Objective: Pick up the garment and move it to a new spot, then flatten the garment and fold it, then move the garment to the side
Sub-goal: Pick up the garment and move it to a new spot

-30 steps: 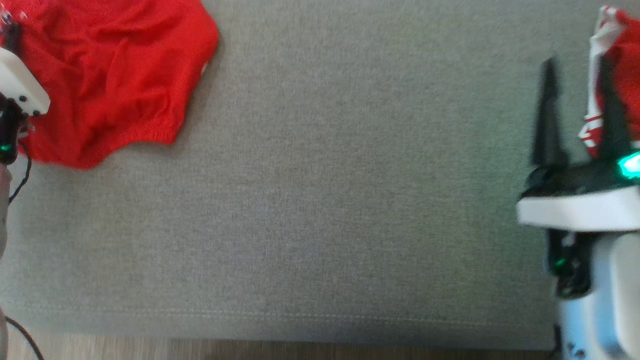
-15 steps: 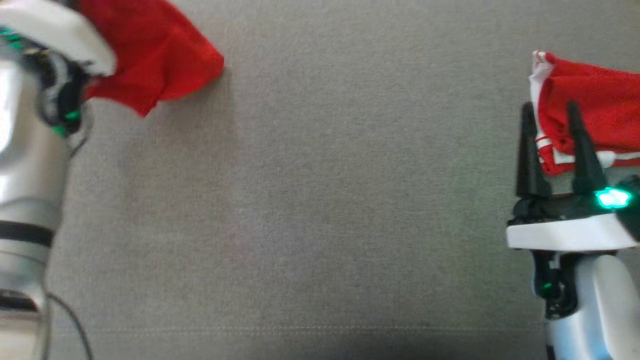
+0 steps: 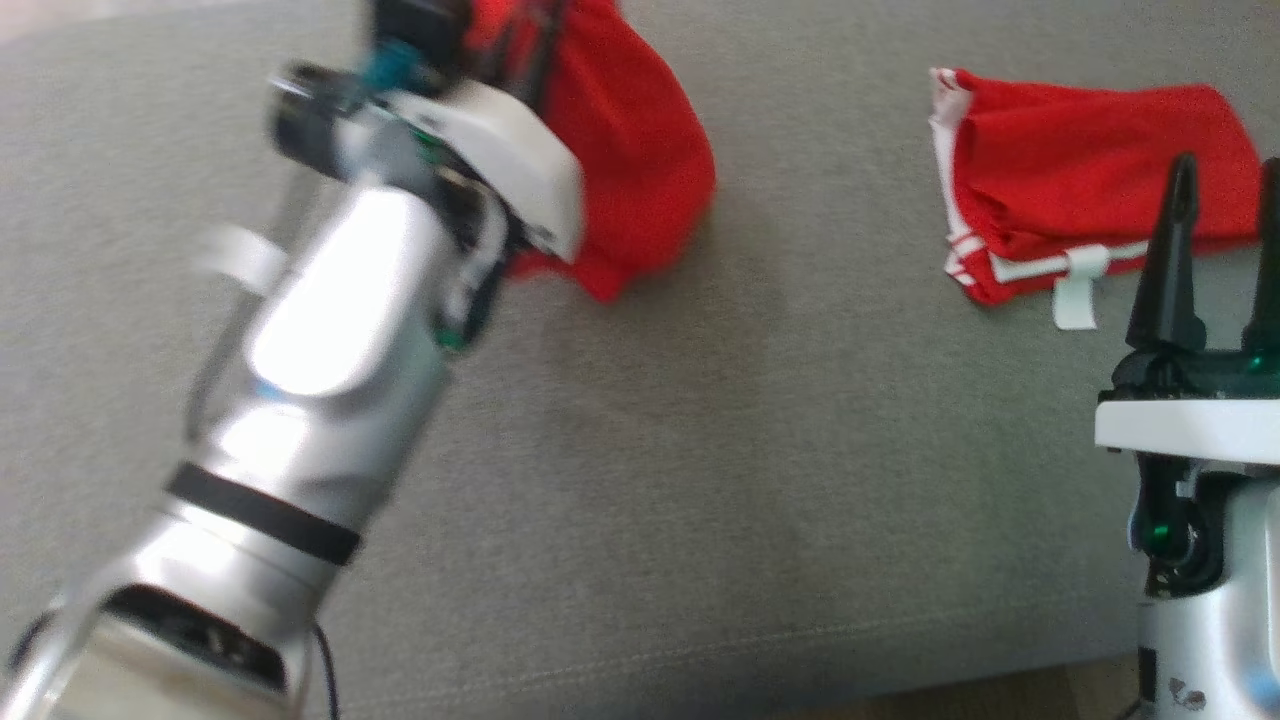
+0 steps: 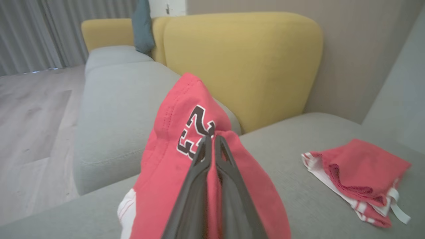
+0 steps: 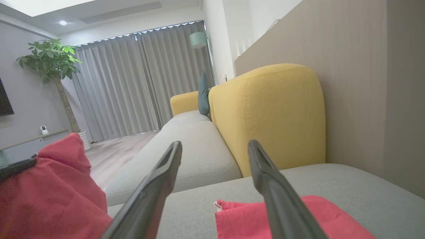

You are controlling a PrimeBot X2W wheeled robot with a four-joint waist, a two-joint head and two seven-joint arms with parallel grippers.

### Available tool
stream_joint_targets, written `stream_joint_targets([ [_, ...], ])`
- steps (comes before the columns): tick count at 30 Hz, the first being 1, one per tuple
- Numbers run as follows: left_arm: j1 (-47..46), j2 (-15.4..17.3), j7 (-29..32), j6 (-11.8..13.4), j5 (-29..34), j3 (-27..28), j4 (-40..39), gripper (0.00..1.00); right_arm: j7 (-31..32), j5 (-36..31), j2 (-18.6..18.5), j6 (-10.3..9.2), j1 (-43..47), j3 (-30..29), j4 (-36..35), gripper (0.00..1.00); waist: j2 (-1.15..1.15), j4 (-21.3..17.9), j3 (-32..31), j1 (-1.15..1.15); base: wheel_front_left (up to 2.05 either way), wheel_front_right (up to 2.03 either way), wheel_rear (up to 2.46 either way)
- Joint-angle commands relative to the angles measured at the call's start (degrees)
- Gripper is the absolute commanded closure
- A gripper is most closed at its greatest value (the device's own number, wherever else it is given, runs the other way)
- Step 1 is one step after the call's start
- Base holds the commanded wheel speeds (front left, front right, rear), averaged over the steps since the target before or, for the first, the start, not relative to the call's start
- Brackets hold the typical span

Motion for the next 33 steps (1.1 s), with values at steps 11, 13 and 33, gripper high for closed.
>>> stream_joint_targets([
  [11,3.38,-4.08,-2.42,-0.01,1.15,-9.46,6.55,1.00,-1.71,1.58,-0.13,0.37,-2.23,2.89,-0.19,0.00,0.00,-5.62,2.30,0.00,0.00,0.00,0.00],
  [13,4.36,-4.13,-2.68,-0.37,-1.12,-11.77,5.47,1.00,-1.84,1.64,-0.13,0.37,-2.42,3.09,0.18,0.00,0.00,-5.91,2.09,0.00,0.00,0.00,0.00],
  [33,0.01,-3.90,-9.85,6.34,-11.68,-15.68,-4.84,0.00,-1.98,0.54,-0.12,0.37,-1.66,0.84,1.70,0.00,0.00,-1.68,-1.81,0.00,0.00,0.00,0.00],
])
